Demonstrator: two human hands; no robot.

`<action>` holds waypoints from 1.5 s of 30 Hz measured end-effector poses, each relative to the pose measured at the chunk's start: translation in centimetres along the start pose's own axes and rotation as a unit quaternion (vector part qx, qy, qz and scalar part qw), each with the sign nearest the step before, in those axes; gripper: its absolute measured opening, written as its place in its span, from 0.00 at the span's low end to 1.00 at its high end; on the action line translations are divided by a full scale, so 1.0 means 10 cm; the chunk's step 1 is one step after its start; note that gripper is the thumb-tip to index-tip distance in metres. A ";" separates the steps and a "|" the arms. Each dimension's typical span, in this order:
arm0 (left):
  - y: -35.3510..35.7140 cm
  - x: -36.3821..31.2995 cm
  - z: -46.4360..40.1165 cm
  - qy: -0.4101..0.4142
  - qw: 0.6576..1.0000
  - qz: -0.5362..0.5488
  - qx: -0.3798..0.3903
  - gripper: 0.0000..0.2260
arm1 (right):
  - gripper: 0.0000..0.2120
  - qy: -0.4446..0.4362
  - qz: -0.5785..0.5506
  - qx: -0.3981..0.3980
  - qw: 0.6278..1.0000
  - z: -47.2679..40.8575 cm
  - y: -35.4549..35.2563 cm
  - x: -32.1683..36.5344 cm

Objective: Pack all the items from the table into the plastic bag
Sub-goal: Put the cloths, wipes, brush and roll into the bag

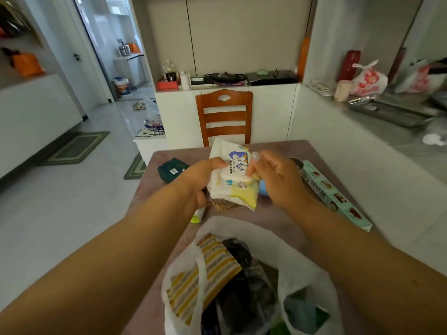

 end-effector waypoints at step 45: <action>0.34 0.71 1.41 -0.120 0.934 -0.333 -0.046 0.24 | 0.29 0.367 -0.391 -0.193 0.822 1.46 -0.07 0.20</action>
Point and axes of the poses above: each hand's wrist, its own z-axis away from the middle knuckle, its own y-axis out of the palm, x = y × z, the point moved 5 cm from there along -z, towards the middle knuckle, and after that the axes turned 9 degrees about -z, right-handed, at the moved point
